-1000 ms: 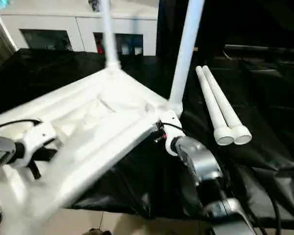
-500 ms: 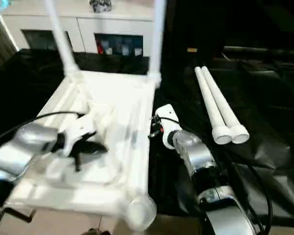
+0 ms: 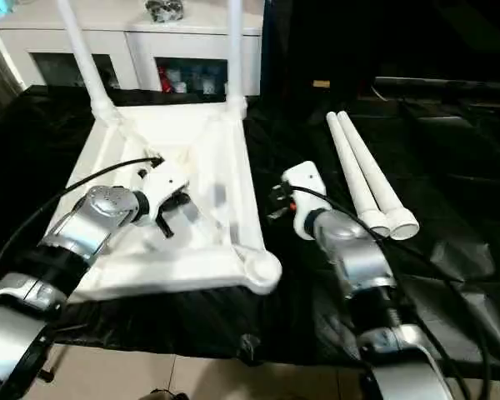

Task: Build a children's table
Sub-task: Rotate table base, then pick table leg

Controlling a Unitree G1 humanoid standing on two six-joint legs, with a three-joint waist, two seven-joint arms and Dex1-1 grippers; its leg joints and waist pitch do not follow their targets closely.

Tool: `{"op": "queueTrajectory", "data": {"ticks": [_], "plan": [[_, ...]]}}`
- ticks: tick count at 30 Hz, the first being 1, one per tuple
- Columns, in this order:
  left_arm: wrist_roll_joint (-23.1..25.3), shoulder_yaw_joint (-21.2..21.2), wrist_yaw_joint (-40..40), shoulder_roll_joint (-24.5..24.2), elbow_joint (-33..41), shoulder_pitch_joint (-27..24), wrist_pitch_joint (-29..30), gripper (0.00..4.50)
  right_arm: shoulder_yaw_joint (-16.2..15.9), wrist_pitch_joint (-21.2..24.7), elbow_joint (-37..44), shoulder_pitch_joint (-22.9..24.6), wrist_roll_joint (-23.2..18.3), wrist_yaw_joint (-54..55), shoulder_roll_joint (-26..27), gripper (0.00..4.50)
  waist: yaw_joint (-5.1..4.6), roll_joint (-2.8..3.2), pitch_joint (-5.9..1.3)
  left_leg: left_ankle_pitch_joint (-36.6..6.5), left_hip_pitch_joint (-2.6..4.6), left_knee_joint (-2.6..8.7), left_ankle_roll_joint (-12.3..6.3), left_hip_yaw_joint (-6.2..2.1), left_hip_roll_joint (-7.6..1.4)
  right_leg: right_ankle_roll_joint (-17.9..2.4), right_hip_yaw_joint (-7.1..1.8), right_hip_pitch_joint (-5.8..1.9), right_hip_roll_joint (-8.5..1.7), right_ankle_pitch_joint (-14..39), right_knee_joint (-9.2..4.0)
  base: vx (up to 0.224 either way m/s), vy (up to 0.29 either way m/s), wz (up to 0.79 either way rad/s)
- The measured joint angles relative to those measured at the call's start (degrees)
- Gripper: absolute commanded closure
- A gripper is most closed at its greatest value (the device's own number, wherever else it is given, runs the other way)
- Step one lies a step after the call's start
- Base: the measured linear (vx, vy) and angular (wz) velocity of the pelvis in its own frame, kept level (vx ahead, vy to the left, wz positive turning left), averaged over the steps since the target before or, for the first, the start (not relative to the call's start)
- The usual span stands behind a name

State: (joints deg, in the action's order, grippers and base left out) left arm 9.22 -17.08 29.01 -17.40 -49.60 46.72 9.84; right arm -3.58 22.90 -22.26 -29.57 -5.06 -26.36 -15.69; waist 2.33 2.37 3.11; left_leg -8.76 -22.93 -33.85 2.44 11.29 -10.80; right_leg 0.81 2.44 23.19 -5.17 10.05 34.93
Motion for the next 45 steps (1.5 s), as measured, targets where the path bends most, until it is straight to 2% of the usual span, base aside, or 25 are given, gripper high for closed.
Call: {"op": "queueTrajectory", "data": {"ticks": [4, 7, 9, 10, 11, 14, 18, 21, 23, 24, 28, 30, 33, 35, 36, 41, 45], "plan": [[1.0, 0.5, -4.0, 0.6, -5.4, 0.9, -5.3, 4.50, 2.0, 3.1, 3.0, 0.4, 0.5, 2.6, -1.7, 4.44, -0.06, 0.06, 0.00, 0.0, -0.01, -0.05, -0.01, 0.00, 0.02, 0.0, -0.04, -0.01, -0.01, 0.0, -0.03, 0.000, 0.000, 0.00], [1.0, 1.4, -4.8, 0.4, -5.1, 0.5, -6.6, 4.50, 3.4, 5.1, 4.3, 0.4, 0.3, 3.0, -2.9, 4.44, -0.06, 0.08, 0.01, 0.0, -0.01, -0.04, 0.00, -0.01, 0.00, 0.0, 0.01, -0.01, 0.00, 0.0, -0.01, 0.000, 0.000, 0.00], [-0.6, 3.5, -4.8, -0.1, -1.5, -0.6, -6.6, 4.50, 5.2, 6.6, 4.2, 0.3, -0.6, 3.6, -3.0, 4.44, -0.03, 0.20, 0.08, 0.0, -0.03, -0.03, 0.00, -0.01, -0.02, 0.0, 0.03, 0.00, 0.00, 0.0, -0.01, 0.000, 0.000, 0.00], [-1.6, 4.9, -4.7, -0.2, 0.8, -1.0, -6.5, 4.50, 5.7, 7.1, 3.9, 0.1, -0.8, 4.1, -3.1, 4.29, 0.02, 0.27, 0.11, 0.0, -0.03, -0.04, 0.00, -0.01, -0.01, 0.0, 0.02, 0.00, -0.01, 0.0, -0.01, 0.000, 0.000, 0.00], [-3.0, 6.3, -4.2, -0.2, 3.7, -1.1, -6.0, 4.30, 6.2, 7.4, 3.5, -0.4, -0.9, 4.9, -3.3, 4.10, 0.08, 0.31, 0.10, 0.0, -0.04, -0.05, 0.00, 0.00, 0.00, 0.0, 0.02, 0.00, -0.02, 0.0, -0.02, 0.000, 0.000, 0.00], [-7.8, 8.5, -0.2, 0.1, 15.2, -3.4, -2.5, 4.09, 7.6, 7.9, -1.3, -4.5, -0.9, 6.8, -4.1, 3.97, 0.19, 0.39, 0.09, 0.0, -0.05, -0.07, -0.01, 0.05, 0.01, 0.0, -0.02, 0.02, -0.05, 0.0, -0.02, 0.000, 0.000, 0.00], [-12.2, 7.6, 5.8, 0.3, 27.7, -8.3, 2.0, 3.73, 8.7, 7.7, -7.5, -9.2, 0.0, 8.7, -5.6, 3.61, 0.36, 0.39, 0.08, 0.0, -0.06, -0.06, -0.01, 0.08, -0.02, 0.0, 0.00, 0.05, -0.04, 0.0, -0.01, 0.000, 0.000, 0.00], [-14.9, 5.4, 10.4, -0.7, 36.2, -12.4, 5.1, 3.62, 9.5, 6.7, -14.0, -12.1, 0.4, 10.0, -6.0, 3.27, 0.49, 0.39, 0.08, 0.0, -0.10, -0.05, -0.01, 0.10, -0.05, 0.0, 0.02, 0.11, -0.03, 0.1, 0.00, 0.000, 0.000, 0.00], [-15.7, 4.1, 12.5, -2.2, 40.4, -14.2, 6.5, 3.53, 9.9, 6.4, -17.8, -14.1, 0.4, 10.6, -6.0, 3.21, 0.47, 0.41, 0.09, 0.0, -0.11, -0.05, -0.01, 0.13, -0.05, 0.0, -0.01, 0.16, -0.04, 0.1, 0.03, 0.000, 0.000, 0.00], [-16.4, 4.1, 13.4, -2.7, 42.8, -15.1, 7.8, 3.29, 9.9, 5.7, -20.2, -15.3, 0.5, 11.2, -6.1, 3.07, 0.47, 0.41, 0.09, 0.0, -0.10, -0.05, -0.01, 0.13, -0.05, 0.0, -0.01, 0.17, -0.03, 0.1, 0.04, 0.000, 0.000, 0.00], [-17.6, 3.8, 14.5, -3.7, 47.7, -16.8, 10.8, 3.14, 9.9, 4.2, -25.1, -17.6, 1.1, 12.3, -6.8, 2.78, 0.60, 0.41, 0.09, 0.0, -0.10, -0.05, -0.01, 0.13, -0.04, 0.0, -0.02, 0.16, -0.04, 0.1, 0.05, 0.000, 0.000, 0.00], [-18.0, 3.8, 14.5, -4.5, 50.0, -18.0, 12.6, 2.87, 9.9, 3.3, -28.6, -19.2, 1.4, 12.5, -7.3, 2.63, 0.68, 0.41, 0.09, 0.0, -0.10, -0.06, -0.01, 0.14, -0.03, 0.0, -0.04, 0.17, -0.04, 0.1, 0.06, 0.000, 0.000, 0.00], [-18.6, 3.8, 14.7, -5.4, 54.2, -20.3, 15.7, 2.70, 9.9, 1.3, -33.9, -21.5, 2.5, 13.1, -8.3, 2.38, 0.68, 0.40, 0.10, 0.0, -0.11, -0.06, 0.00, 0.14, -0.04, 0.0, -0.03, 0.17, -0.04, 0.1, 0.05, 0.000, 0.000, 0.00], [-18.7, 3.8, 14.8, -6.3, 56.2, -21.1, 17.2, 2.37, 9.9, 0.4, -35.9, -22.5, 2.6, 13.6, -8.4, 2.14, 0.68, 0.40, 0.10, 0.0, -0.11, -0.05, 0.00, 0.14, -0.04, 0.0, -0.03, 0.19, -0.03, 0.1, 0.06, 0.000, 0.000, 0.00], [-19.1, 3.8, 15.1, -6.8, 57.7, -21.7, 18.2, 2.37, 9.9, -0.1, -37.3, -23.0, 2.6, 13.9, -8.7, 2.14, 0.67, 0.40, 0.10, 0.0, -0.11, -0.05, -0.01, 0.15, -0.04, 0.0, -0.03, 0.19, -0.03, 0.1, 0.06, 0.000, 0.000, 0.00], [-19.5, 3.8, 15.2, -8.2, 60.3, -22.2, 20.4, 1.95, 9.9, -1.2, -41.2, -24.4, 3.0, 14.5, -9.6, 1.62, 0.63, 0.32, 0.28, 0.0, -0.14, -0.05, -0.01, 0.16, -0.02, 0.0, -0.07, 0.24, -0.03, 0.1, 0.06, 0.000, 0.000, 0.00], [-19.5, 3.9, 14.9, -9.3, 62.6, -23.2, 21.9, 1.53, 9.8, -0.8, -44.8, -25.2, 3.7, 13.9, -10.3, 1.46, 0.36, 0.23, 0.69, 0.0, -0.15, -0.01, 0.00, 0.16, -0.02, 0.1, -0.07, 0.28, -0.03, 0.1, 0.06, 0.000, 0.000, 0.00]]}}
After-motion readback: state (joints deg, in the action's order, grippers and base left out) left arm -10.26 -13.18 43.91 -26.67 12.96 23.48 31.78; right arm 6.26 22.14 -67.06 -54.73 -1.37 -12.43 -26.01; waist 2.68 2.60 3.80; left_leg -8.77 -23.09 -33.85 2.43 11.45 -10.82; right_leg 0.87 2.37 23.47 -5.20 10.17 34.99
